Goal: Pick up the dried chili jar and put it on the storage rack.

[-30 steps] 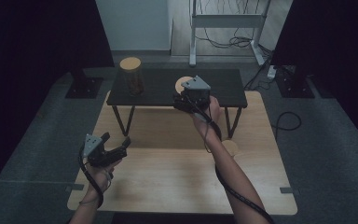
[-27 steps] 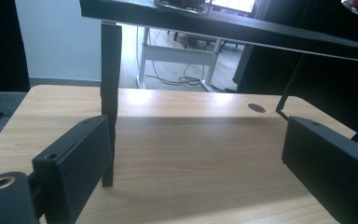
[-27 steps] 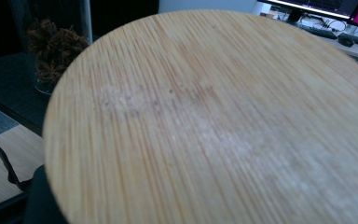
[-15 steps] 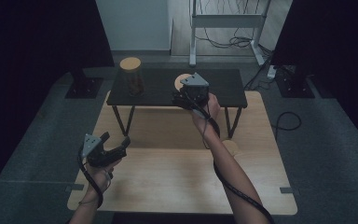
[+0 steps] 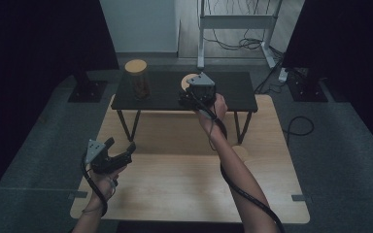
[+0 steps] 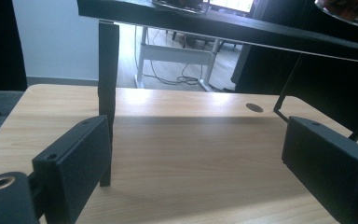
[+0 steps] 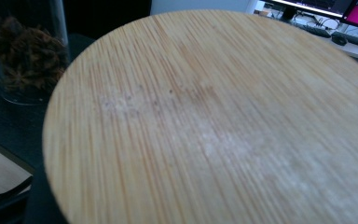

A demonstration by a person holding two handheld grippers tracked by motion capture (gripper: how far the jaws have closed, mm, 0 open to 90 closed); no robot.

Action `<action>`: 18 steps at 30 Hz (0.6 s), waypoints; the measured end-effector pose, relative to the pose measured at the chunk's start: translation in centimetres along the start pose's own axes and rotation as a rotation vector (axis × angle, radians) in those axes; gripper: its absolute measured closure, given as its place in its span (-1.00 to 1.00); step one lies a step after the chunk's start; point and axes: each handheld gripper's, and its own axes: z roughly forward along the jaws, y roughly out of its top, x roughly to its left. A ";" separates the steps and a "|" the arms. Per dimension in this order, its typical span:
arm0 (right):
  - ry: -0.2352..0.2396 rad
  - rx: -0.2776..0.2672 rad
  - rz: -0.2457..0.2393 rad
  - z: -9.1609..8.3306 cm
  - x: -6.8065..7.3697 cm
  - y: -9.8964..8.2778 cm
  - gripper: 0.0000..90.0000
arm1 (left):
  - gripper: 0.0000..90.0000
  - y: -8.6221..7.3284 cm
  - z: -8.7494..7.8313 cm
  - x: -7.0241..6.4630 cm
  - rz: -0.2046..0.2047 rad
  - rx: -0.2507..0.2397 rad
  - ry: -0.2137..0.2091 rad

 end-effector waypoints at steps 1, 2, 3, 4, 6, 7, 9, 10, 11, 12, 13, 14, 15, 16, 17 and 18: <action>-0.001 0.004 -0.003 0.2 0.0 0.0 -0.44 | -0.83 0.0 0.0 0.0 0.003 0.001 0.000; -0.003 0.008 -0.002 0.3 0.0 0.0 -0.44 | -0.83 0.0 0.1 -0.1 0.002 0.001 -0.002; -0.005 0.011 0.000 0.5 0.0 0.0 -0.44 | -0.83 0.0 0.1 -0.1 0.004 0.004 -0.003; -0.006 0.013 0.001 0.6 -0.1 0.0 -0.44 | -0.83 0.0 0.1 -0.1 0.005 0.004 -0.003; -0.009 0.016 0.007 0.9 -0.2 -0.1 -0.44 | -0.83 -0.1 0.1 -0.1 0.005 0.006 -0.005; -0.009 0.017 0.009 1.0 -0.2 -0.1 -0.44 | -0.83 -0.1 0.1 -0.2 0.006 0.006 -0.005; -0.011 0.020 0.010 1.2 -0.2 -0.1 -0.44 | -0.83 -0.1 0.1 -0.2 0.006 0.007 -0.004; -0.011 0.021 0.010 1.3 -0.2 -0.1 -0.44 | -0.83 -0.1 0.1 -0.2 0.006 0.006 -0.004; -0.011 0.021 0.011 1.4 -0.3 -0.1 -0.44 | -0.83 -0.1 0.1 -0.2 0.006 0.006 -0.004; -0.010 0.020 0.013 1.5 -0.3 -0.1 -0.44 | -0.83 -0.1 0.2 -0.2 0.007 0.007 -0.004; -0.011 0.019 0.014 1.6 -0.3 -0.1 -0.44 | -0.83 -0.1 0.2 -0.2 0.006 0.007 -0.005; -0.009 0.016 0.013 1.7 -0.4 -0.2 -0.44 | -0.83 -0.1 0.2 -0.2 0.007 0.007 -0.005; -0.008 0.015 0.012 1.8 -0.4 -0.2 -0.44 | -0.83 -0.1 0.2 -0.2 0.007 0.008 -0.005; -0.007 0.015 0.012 1.9 -0.4 -0.3 -0.44 | -0.83 -0.1 0.2 -0.2 0.007 0.008 -0.006; -0.007 0.018 0.013 2.0 -0.4 -0.3 -0.44 | -0.83 -0.1 0.2 -0.2 0.009 0.008 -0.006; -0.007 0.019 0.014 2.1 -0.4 -0.3 -0.44 | -0.83 -0.1 0.2 -0.2 0.008 0.009 -0.006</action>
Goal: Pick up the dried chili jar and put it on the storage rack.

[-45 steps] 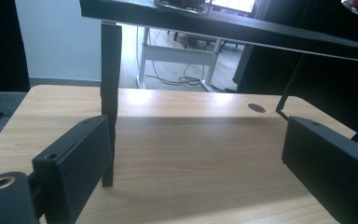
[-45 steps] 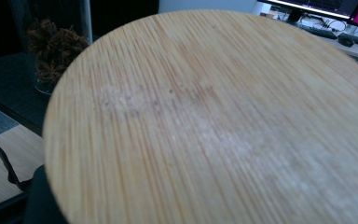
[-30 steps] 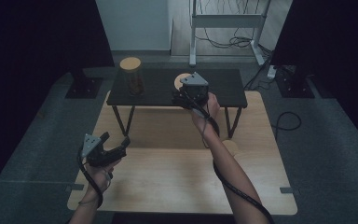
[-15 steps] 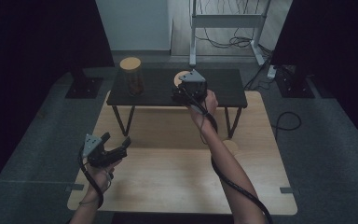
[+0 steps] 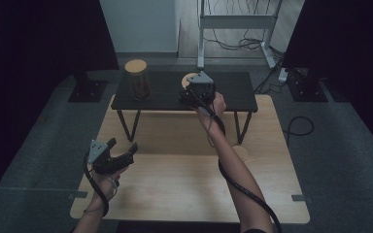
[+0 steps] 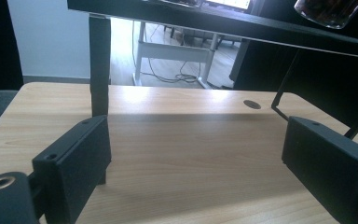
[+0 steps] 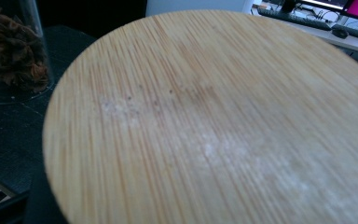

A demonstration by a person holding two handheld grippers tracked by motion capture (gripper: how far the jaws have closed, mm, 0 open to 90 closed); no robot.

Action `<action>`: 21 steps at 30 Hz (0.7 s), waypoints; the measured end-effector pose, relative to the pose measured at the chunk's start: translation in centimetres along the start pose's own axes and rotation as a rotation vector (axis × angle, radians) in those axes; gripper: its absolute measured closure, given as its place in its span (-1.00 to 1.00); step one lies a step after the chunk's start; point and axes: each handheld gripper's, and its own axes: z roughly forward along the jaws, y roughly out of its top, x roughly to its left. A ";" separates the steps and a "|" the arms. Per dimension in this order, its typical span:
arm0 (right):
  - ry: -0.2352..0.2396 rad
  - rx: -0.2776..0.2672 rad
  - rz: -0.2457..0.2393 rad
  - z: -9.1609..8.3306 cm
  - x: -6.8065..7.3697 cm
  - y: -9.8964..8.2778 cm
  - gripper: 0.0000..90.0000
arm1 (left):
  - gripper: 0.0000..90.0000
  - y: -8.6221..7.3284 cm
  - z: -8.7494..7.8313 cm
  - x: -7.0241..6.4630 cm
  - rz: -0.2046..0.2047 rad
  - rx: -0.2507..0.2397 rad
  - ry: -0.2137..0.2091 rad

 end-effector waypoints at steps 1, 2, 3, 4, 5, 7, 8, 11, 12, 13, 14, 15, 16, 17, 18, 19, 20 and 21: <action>-0.001 0.000 0.000 0.1 0.0 0.0 -0.44 | -0.83 0.0 0.0 0.0 -0.001 0.000 0.000; 0.000 0.002 0.002 0.2 0.0 -0.1 -0.44 | -0.83 0.0 0.0 0.0 -0.001 -0.001 0.000; -0.002 0.003 0.003 0.3 0.0 -0.1 -0.44 | -0.83 0.0 0.0 0.0 -0.001 -0.001 0.000; -0.002 0.002 0.005 0.3 0.0 -0.1 -0.44 | -0.83 0.0 0.0 0.0 -0.001 -0.001 0.000; -0.002 0.001 0.007 0.4 -0.1 -0.2 -0.44 | -0.83 0.0 0.0 0.0 -0.001 -0.001 0.000; -0.002 0.001 0.008 0.5 -0.1 -0.2 -0.44 | -0.83 0.0 0.0 0.0 0.002 0.000 -0.001; 0.000 0.000 0.009 0.6 -0.2 -0.3 -0.44 | -0.83 0.0 0.0 0.0 0.002 0.000 -0.002; -0.002 0.000 0.010 0.8 -0.2 -0.3 -0.44 | -0.83 0.0 0.1 0.0 0.003 0.001 -0.002; -0.002 0.002 0.011 0.8 -0.3 -0.4 -0.44 | -0.83 0.0 0.1 0.0 0.002 0.002 -0.002; -0.002 0.003 0.013 0.9 -0.3 -0.4 -0.44 | -0.83 0.0 0.1 0.0 0.002 0.002 -0.001; -0.003 0.005 0.015 1.0 -0.3 -0.4 -0.44 | -0.83 0.0 0.1 0.0 0.002 0.002 0.000; -0.004 0.006 0.015 1.0 -0.3 -0.5 -0.44 | -0.83 0.0 0.1 0.0 0.001 0.002 0.000; -0.004 0.007 0.017 1.1 -0.4 -0.5 -0.44 | -0.83 0.0 0.1 0.0 0.001 0.002 0.000; -0.003 0.006 0.019 1.1 -0.4 -0.5 -0.44 | -0.83 0.0 0.1 0.0 0.002 0.002 0.000; -0.004 0.005 0.023 1.1 -0.4 -0.6 -0.44 | -0.83 0.0 0.1 0.0 0.003 0.002 0.000; -0.004 0.005 0.022 1.1 -0.4 -0.6 -0.44 | -0.83 0.0 0.1 0.0 0.003 0.002 -0.001; -0.004 0.004 0.018 1.1 -0.4 -0.6 -0.44 | -0.83 0.0 0.1 0.0 0.003 0.002 -0.001; -0.004 0.004 0.017 1.1 -0.4 -0.6 -0.44 | -0.83 -0.1 0.1 0.0 0.003 0.003 -0.002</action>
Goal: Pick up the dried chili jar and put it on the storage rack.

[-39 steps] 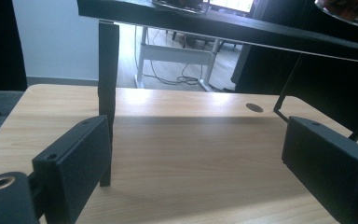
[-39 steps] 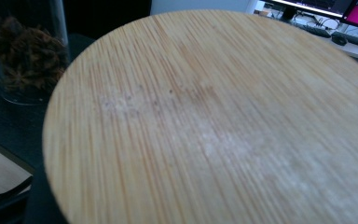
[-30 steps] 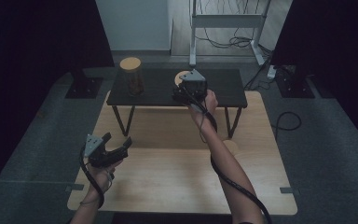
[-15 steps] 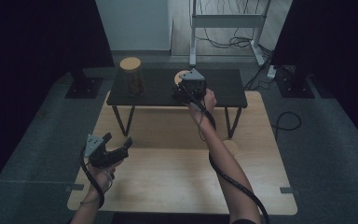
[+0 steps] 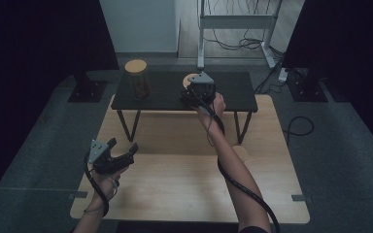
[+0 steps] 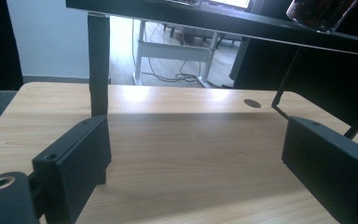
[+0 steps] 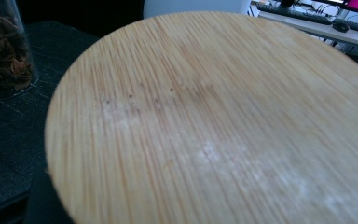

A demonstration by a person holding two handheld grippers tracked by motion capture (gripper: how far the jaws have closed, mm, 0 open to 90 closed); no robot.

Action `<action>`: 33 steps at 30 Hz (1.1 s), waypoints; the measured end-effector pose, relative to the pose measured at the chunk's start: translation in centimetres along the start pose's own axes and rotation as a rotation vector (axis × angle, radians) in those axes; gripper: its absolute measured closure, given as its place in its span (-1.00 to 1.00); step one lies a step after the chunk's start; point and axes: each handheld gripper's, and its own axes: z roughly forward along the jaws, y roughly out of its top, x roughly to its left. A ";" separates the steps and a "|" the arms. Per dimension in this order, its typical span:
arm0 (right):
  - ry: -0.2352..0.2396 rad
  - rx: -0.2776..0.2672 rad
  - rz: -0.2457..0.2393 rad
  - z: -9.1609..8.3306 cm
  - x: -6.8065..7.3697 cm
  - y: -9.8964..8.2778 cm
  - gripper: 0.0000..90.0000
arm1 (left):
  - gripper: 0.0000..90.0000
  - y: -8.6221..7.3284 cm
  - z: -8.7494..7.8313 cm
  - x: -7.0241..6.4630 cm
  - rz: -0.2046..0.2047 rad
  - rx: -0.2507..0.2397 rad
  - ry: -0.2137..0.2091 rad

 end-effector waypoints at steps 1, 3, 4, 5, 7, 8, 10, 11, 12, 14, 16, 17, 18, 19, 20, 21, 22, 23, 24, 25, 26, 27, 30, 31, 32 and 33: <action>0.000 -0.001 0.001 0.0 0.0 0.0 -0.44 | -0.83 0.0 0.0 0.0 0.000 0.000 0.000; 0.003 -0.001 0.015 0.1 -0.2 -0.1 -0.44 | -0.83 0.0 0.0 0.0 -0.001 0.000 0.000; 0.002 0.001 0.021 0.2 -0.2 -0.1 -0.45 | -0.83 0.0 0.0 0.0 0.000 0.000 0.000; -0.001 0.004 0.026 0.3 -0.3 -0.1 -0.46 | -0.83 0.0 -0.1 -0.1 0.001 -0.001 0.001; 0.002 0.005 0.046 0.4 -0.6 -0.1 -0.48 | -0.83 0.0 -0.1 0.0 0.000 -0.002 0.001; 0.001 0.006 0.055 0.5 -0.7 -0.1 -0.49 | -0.83 0.0 -0.1 0.0 0.000 -0.001 0.001; 0.002 0.006 0.065 0.5 -0.9 -0.2 -0.50 | -0.83 0.0 0.0 0.0 -0.002 0.000 0.002; 0.001 0.007 0.062 0.5 -0.9 -0.1 -0.50 | -0.83 0.0 0.0 0.0 -0.003 0.001 0.001; 0.001 0.007 0.059 0.5 -0.9 -0.1 -0.50 | -0.83 0.0 0.0 0.0 -0.003 0.002 0.001; 0.000 0.008 0.059 0.5 -0.9 -0.1 -0.51 | -0.83 0.0 0.1 0.0 -0.001 0.003 -0.001; -0.001 0.007 0.061 0.5 -0.8 -0.1 -0.51 | -0.83 0.0 0.1 -0.1 0.001 0.002 -0.002; -0.001 0.006 0.061 0.5 -0.8 -0.1 -0.51 | -0.83 0.0 0.0 -0.1 0.001 0.001 -0.002; -0.002 0.006 0.059 0.5 -0.8 -0.2 -0.51 | -0.83 0.0 0.0 -0.1 0.000 0.001 -0.001; -0.002 0.005 0.058 0.5 -0.8 -0.2 -0.51 | -0.83 0.0 0.0 0.0 -0.002 0.001 0.000; -0.002 0.005 0.059 0.5 -0.8 -0.2 -0.51 | -0.83 0.0 0.1 0.0 -0.003 0.002 0.000; -0.001 0.004 0.059 0.5 -0.8 -0.2 -0.51 | -0.83 0.0 0.1 0.0 -0.002 0.003 0.000; -0.001 0.004 0.058 0.5 -0.8 -0.2 -0.51 | -0.83 0.0 0.1 0.0 -0.002 0.004 0.000; -0.001 0.004 0.058 0.5 -0.8 -0.2 -0.51 | -0.83 0.0 0.1 0.0 -0.001 0.004 0.000; -0.002 0.004 0.058 0.5 -0.8 -0.2 -0.51 | -0.83 0.0 0.1 0.0 -0.001 0.005 -0.001; -0.001 0.005 0.057 0.5 -0.8 -0.2 -0.52 | -0.83 0.0 0.1 0.0 0.000 0.005 -0.002; 0.000 0.005 0.055 0.5 -0.8 -0.2 -0.52 | -0.83 0.0 0.1 0.0 0.001 0.005 -0.003; 0.002 0.006 0.055 0.5 -0.9 -0.2 -0.53 | -0.83 0.0 0.1 0.0 0.000 0.004 -0.005; 0.009 0.012 0.053 0.6 -1.0 -0.2 -0.56 | -0.83 0.0 0.0 -0.1 -0.002 0.002 -0.009; 0.010 0.013 0.052 0.5 -1.0 -0.2 -0.57 | -0.83 0.0 0.0 -0.1 -0.002 0.001 -0.009; 0.009 0.015 0.053 0.5 -0.9 -0.3 -0.58 | -0.83 0.0 -0.1 -0.1 -0.002 0.001 -0.009; 0.011 0.018 0.052 0.5 -1.0 -0.3 -0.60 | -0.83 0.0 -0.1 0.0 -0.004 0.001 -0.009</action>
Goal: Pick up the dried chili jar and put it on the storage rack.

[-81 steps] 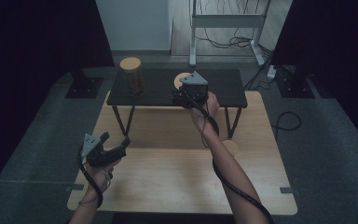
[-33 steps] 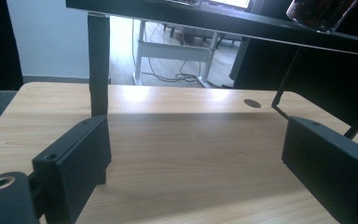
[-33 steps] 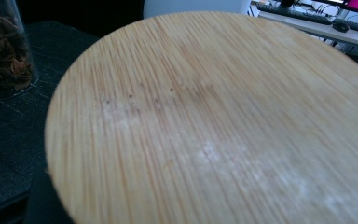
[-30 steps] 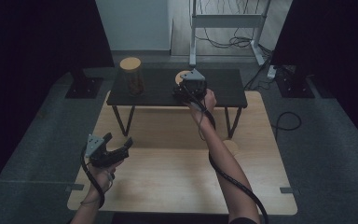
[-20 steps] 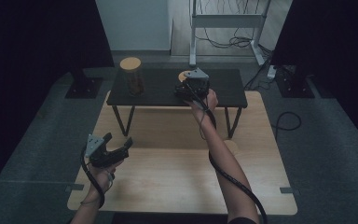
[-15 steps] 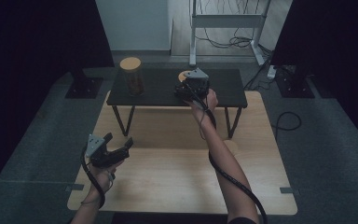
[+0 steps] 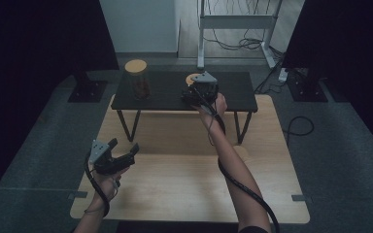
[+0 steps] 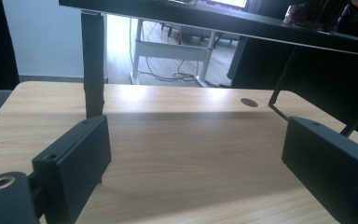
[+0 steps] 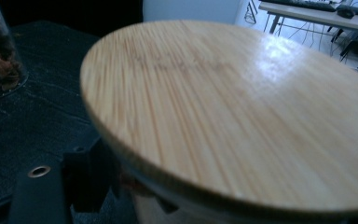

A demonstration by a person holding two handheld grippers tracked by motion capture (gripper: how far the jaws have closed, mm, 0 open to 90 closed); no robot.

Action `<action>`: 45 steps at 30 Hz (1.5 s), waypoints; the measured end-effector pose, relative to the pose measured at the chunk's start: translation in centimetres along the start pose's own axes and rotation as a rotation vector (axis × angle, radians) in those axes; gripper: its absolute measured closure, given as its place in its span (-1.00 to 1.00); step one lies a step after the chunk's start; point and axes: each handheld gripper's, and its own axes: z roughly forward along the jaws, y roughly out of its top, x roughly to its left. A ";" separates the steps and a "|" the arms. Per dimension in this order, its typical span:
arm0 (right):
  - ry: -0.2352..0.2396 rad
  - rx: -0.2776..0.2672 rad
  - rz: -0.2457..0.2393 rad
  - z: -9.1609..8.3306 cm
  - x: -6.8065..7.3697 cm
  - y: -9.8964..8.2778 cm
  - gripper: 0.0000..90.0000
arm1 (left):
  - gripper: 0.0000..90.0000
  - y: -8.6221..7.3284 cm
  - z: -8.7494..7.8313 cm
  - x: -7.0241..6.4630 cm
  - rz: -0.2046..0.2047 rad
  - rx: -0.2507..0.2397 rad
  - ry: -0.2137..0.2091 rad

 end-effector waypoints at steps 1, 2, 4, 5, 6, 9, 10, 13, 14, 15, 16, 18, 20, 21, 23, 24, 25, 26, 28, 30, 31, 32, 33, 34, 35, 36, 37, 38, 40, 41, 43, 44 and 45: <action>-0.003 0.002 -0.003 0.0 0.0 0.0 -0.60 | -0.83 0.0 0.0 0.0 -0.002 0.000 0.001; -0.008 -0.004 0.000 -0.1 0.1 -0.1 -0.60 | -0.83 0.0 0.0 0.0 -0.002 0.000 0.001; -0.009 -0.002 0.000 -0.2 0.1 -0.1 -0.63 | -0.83 0.0 0.0 0.1 -0.003 0.001 0.000; -0.012 -0.004 -0.001 -0.4 0.1 -0.1 -0.63 | -0.83 0.0 0.0 0.0 -0.002 0.001 -0.001; -0.015 -0.007 -0.001 -0.5 0.2 -0.1 -0.65 | -0.83 0.0 0.0 0.0 -0.002 0.000 -0.002; -0.027 -0.012 -0.003 -1.0 0.4 -0.1 -0.69 | -0.83 0.0 0.0 -0.1 0.001 0.000 -0.004; -0.028 -0.011 -0.004 -1.1 0.5 -0.1 -0.70 | -0.83 0.0 0.0 -0.1 0.001 0.000 -0.004; -0.030 -0.011 -0.008 -1.4 0.6 -0.1 -0.73 | -0.83 0.0 0.0 0.0 0.000 0.001 -0.004; -0.031 -0.013 -0.007 -1.6 0.7 -0.1 -0.74 | -0.83 0.0 0.0 0.0 0.000 0.001 -0.003; -0.032 -0.014 -0.005 -1.6 0.7 -0.1 -0.75 | -0.83 0.0 0.0 0.0 -0.001 0.001 -0.003; -0.034 -0.018 -0.002 -1.7 0.8 -0.1 -0.76 | -0.83 0.0 0.0 0.0 -0.002 0.000 -0.002; -0.036 -0.023 -0.002 -2.0 0.9 -0.2 -0.78 | -0.83 0.0 0.0 0.0 -0.003 0.000 -0.001; -0.040 -0.030 0.001 -2.2 1.1 -0.3 -0.80 | -0.83 0.0 0.0 0.0 -0.003 0.000 0.001; -0.041 -0.032 0.004 -2.3 1.1 -0.3 -0.80 | -0.83 0.0 0.0 0.0 -0.003 0.000 0.001; -0.041 -0.032 0.008 -2.4 1.2 -0.4 -0.81 | -0.83 0.0 0.0 0.0 -0.002 0.001 0.002; -0.040 -0.033 0.008 -2.5 1.2 -0.5 -0.81 | -0.83 0.0 0.0 0.0 -0.002 0.000 0.003; -0.037 -0.033 0.011 -2.5 1.1 -0.6 -0.81 | -0.83 0.0 0.0 0.0 -0.002 0.000 0.003; -0.036 -0.033 0.010 -2.6 1.1 -0.7 -0.81 | -0.83 0.0 0.0 0.0 -0.001 0.000 0.003; -0.035 -0.035 0.010 -2.7 1.1 -0.9 -0.81 | -0.83 0.0 0.0 0.0 -0.002 0.000 0.002; -0.035 -0.037 0.012 -2.9 1.1 -1.0 -0.81 | -0.83 0.0 0.0 0.0 0.000 0.002 0.003; -0.034 -0.039 0.011 -3.0 1.1 -1.1 -0.81 | -0.83 0.0 0.0 -0.1 0.000 0.003 0.003; -0.034 -0.040 0.012 -3.1 1.1 -1.2 -0.81 | -0.83 0.0 0.0 -0.1 0.001 0.003 0.003; -0.032 -0.041 0.012 -3.2 1.1 -1.3 -0.81 | -0.83 0.0 0.0 -0.1 0.001 0.003 0.003; -0.031 -0.041 0.012 -3.3 1.1 -1.4 -0.81 | -0.83 0.0 0.0 -0.1 0.002 0.003 0.003; -0.032 -0.043 0.011 -3.5 1.2 -1.5 -0.81 | -0.83 0.0 0.0 -0.1 0.004 0.005 0.004; -0.032 -0.045 0.013 -3.6 1.2 -1.6 -0.81 | -0.83 0.0 0.0 -0.1 0.004 0.005 0.004; -0.031 -0.046 0.013 -3.7 1.2 -1.7 -0.81 | -0.83 -0.1 0.0 -0.2 0.004 0.005 0.005; -0.031 -0.047 0.015 -3.8 1.2 -1.8 -0.82 | -0.83 -0.1 0.0 -0.2 0.004 0.006 0.005; -0.030 -0.047 0.014 -4.0 1.3 -1.9 -0.82 | -0.83 -0.1 0.0 -0.2 0.005 0.006 0.005; -0.029 -0.048 0.014 -4.1 1.3 -2.1 -0.82 | -0.83 0.0 0.0 -0.2 0.006 0.006 0.005; -0.028 -0.049 0.018 -4.4 1.3 -2.3 -0.82 | -0.83 0.0 0.0 -0.3 0.008 0.006 0.004; -0.027 -0.051 0.017 -4.5 1.3 -2.4 -0.82 | -0.83 0.0 0.0 -0.3 0.010 0.006 0.004; -0.026 -0.051 0.016 -4.6 1.3 -2.5 -0.82 | -0.83 -0.1 0.0 -0.3 0.010 0.007 0.004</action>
